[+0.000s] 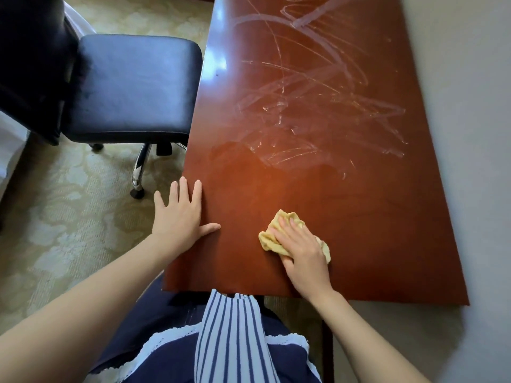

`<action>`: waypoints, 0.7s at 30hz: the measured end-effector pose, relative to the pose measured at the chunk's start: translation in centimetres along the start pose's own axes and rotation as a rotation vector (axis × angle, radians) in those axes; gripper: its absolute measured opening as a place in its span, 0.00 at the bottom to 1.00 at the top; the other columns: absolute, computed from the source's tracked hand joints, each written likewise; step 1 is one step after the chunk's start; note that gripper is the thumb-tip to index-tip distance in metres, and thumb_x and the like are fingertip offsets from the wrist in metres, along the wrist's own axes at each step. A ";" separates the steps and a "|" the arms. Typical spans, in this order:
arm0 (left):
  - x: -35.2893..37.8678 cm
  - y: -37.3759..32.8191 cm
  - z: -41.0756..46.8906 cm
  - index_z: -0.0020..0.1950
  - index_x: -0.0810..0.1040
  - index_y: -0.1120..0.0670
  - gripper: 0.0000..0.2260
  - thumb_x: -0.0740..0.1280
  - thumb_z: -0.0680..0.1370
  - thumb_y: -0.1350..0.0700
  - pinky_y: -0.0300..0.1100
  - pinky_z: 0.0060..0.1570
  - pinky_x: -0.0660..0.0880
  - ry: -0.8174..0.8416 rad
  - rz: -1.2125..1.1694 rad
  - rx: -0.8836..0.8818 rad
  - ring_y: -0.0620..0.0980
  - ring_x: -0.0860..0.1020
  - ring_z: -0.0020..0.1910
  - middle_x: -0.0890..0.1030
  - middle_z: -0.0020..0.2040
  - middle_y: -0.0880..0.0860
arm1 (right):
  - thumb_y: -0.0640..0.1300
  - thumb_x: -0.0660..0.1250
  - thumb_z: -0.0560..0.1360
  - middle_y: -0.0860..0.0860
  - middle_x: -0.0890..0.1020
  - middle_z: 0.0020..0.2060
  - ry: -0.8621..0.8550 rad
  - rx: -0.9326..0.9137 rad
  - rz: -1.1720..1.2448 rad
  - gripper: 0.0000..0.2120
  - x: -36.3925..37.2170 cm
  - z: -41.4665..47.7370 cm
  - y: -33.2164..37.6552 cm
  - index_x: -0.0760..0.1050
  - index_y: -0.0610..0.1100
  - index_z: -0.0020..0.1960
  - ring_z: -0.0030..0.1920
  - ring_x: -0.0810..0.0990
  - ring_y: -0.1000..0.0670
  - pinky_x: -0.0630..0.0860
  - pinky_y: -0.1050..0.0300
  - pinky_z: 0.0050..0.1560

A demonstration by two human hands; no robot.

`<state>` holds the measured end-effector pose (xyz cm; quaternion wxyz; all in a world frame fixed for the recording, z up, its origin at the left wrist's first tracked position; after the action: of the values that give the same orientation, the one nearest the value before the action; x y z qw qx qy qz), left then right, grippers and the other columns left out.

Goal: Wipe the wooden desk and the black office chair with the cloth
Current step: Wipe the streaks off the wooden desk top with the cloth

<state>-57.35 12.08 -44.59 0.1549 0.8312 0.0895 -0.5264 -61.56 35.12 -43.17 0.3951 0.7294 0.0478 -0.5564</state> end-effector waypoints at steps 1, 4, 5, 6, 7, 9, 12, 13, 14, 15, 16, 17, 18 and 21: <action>0.0 -0.3 0.5 0.78 0.41 0.56 0.49 0.55 0.70 0.27 0.62 0.69 0.57 0.015 -0.040 -0.005 0.59 0.50 0.77 0.46 0.78 0.61 | 0.31 0.70 0.69 0.51 0.71 0.68 0.021 -0.041 -0.010 0.28 0.1 -1.1 0.3 0.74 0.49 0.66 0.71 0.63 0.50 0.59 0.46 0.72; -0.1 -1.2 2.3 0.77 0.37 0.56 0.52 0.59 0.68 0.26 0.67 0.67 0.56 0.073 -0.158 -0.005 0.61 0.44 0.77 0.38 0.77 0.60 | 0.30 0.74 0.66 0.51 0.74 0.66 0.046 -0.118 -0.050 0.30 -0.6 -3.6 -0.3 0.76 0.48 0.65 0.70 0.66 0.50 0.63 0.47 0.70; -0.2 -1.5 3.0 0.77 0.36 0.56 0.54 0.60 0.67 0.26 0.69 0.67 0.55 0.088 -0.194 -0.004 0.61 0.42 0.77 0.37 0.77 0.60 | 0.30 0.74 0.66 0.52 0.74 0.66 0.037 -0.126 -0.061 0.29 -1.2 -4.0 -1.0 0.77 0.48 0.64 0.70 0.67 0.50 0.64 0.49 0.70; -0.5 -1.7 3.5 0.77 0.35 0.56 0.56 0.61 0.66 0.26 0.69 0.67 0.54 0.099 -0.214 -0.005 0.61 0.41 0.77 0.35 0.77 0.60 | 0.29 0.74 0.65 0.51 0.74 0.66 0.020 -0.125 -0.069 0.29 -1.8 -4.3 -1.9 0.77 0.48 0.63 0.69 0.68 0.49 0.65 0.51 0.70; -0.7 -1.8 4.0 0.77 0.34 0.56 0.57 0.62 0.65 0.26 0.70 0.66 0.53 0.109 -0.215 -0.003 0.60 0.40 0.76 0.35 0.77 0.60 | 0.28 0.74 0.64 0.50 0.75 0.65 -0.004 -0.111 -0.076 0.30 -2.5 -4.4 -2.9 0.77 0.47 0.63 0.69 0.69 0.49 0.65 0.51 0.69; -0.9 -2.0 4.9 0.76 0.34 0.58 0.60 0.63 0.63 0.25 0.70 0.67 0.50 0.133 -0.179 0.005 0.60 0.38 0.76 0.35 0.77 0.61 | 0.25 0.73 0.62 0.48 0.75 0.65 -0.068 -0.052 -0.092 0.32 -4.0 -3.9 -5.1 0.77 0.44 0.63 0.68 0.70 0.47 0.66 0.50 0.69; -0.6 -1.7 5.0 0.76 0.35 0.61 0.61 0.62 0.62 0.24 0.69 0.68 0.49 0.150 -0.148 0.001 0.59 0.39 0.76 0.36 0.77 0.61 | 0.26 0.72 0.65 0.46 0.74 0.65 -0.138 0.059 -0.117 0.29 -5.9 -2.3 -8.3 0.76 0.43 0.64 0.68 0.69 0.46 0.67 0.49 0.68; -0.5 -1.8 5.1 0.76 0.35 0.62 0.61 0.61 0.62 0.24 0.68 0.68 0.50 0.148 -0.142 0.005 0.59 0.39 0.77 0.36 0.77 0.61 | 0.28 0.72 0.68 0.47 0.73 0.66 -0.156 0.132 -0.109 0.28 -6.5 -1.6 -9.7 0.75 0.44 0.65 0.69 0.68 0.46 0.66 0.48 0.69; -0.5 -1.8 5.1 0.76 0.36 0.62 0.61 0.61 0.63 0.23 0.67 0.69 0.51 0.144 -0.132 0.010 0.59 0.39 0.77 0.36 0.77 0.61 | 0.29 0.70 0.70 0.48 0.72 0.68 -0.171 0.216 -0.092 0.26 -7.1 -0.9 -11.1 0.74 0.45 0.66 0.70 0.66 0.47 0.65 0.49 0.69; -0.5 -1.9 5.2 0.76 0.36 0.62 0.61 0.60 0.63 0.23 0.66 0.70 0.52 0.140 -0.120 0.017 0.59 0.40 0.77 0.37 0.77 0.62 | 0.31 0.69 0.72 0.48 0.70 0.69 -0.190 0.303 -0.076 0.26 -7.7 -0.1 -12.3 0.73 0.47 0.67 0.71 0.64 0.48 0.62 0.52 0.70; -0.5 -1.9 5.2 0.76 0.36 0.63 0.61 0.60 0.63 0.23 0.64 0.70 0.52 0.139 -0.109 0.022 0.60 0.40 0.77 0.37 0.77 0.62 | 0.33 0.67 0.74 0.49 0.69 0.70 -0.216 0.386 -0.059 0.24 -8.2 0.7 -13.3 0.72 0.48 0.68 0.72 0.62 0.49 0.60 0.56 0.70; -0.5 -2.0 5.3 0.76 0.36 0.63 0.61 0.59 0.63 0.23 0.62 0.71 0.52 0.140 -0.102 0.026 0.60 0.40 0.77 0.37 0.77 0.62 | 0.36 0.66 0.76 0.50 0.69 0.71 -0.252 0.467 -0.038 0.22 -8.7 1.6 -14.2 0.72 0.48 0.68 0.73 0.61 0.49 0.59 0.58 0.70; -0.5 -2.0 5.4 0.76 0.36 0.63 0.61 0.59 0.63 0.23 0.60 0.72 0.52 0.140 -0.095 0.030 0.61 0.41 0.77 0.37 0.77 0.63 | 0.39 0.65 0.78 0.49 0.68 0.71 -0.294 0.545 -0.014 0.20 -9.2 2.6 -14.9 0.72 0.48 0.68 0.74 0.61 0.49 0.58 0.58 0.71; -0.7 -2.2 5.4 0.76 0.36 0.64 0.61 0.59 0.63 0.23 0.56 0.73 0.53 0.128 -0.060 0.038 0.62 0.43 0.76 0.39 0.77 0.64 | 0.43 0.61 0.80 0.49 0.66 0.73 -0.396 0.772 0.043 0.18 -9.7 5.2 -15.9 0.71 0.46 0.69 0.75 0.58 0.48 0.56 0.56 0.72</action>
<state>-62.87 12.25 -46.48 0.1172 0.8629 0.1141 -0.4782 -77.35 46.25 -43.60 0.1063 0.7039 -0.2556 -0.6542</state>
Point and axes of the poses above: each hand's wrist, its own z-axis towards the middle knuckle, its own x-axis out of the palm, y = z × x, the point moved 8 cm from there along z, towards the middle knuckle
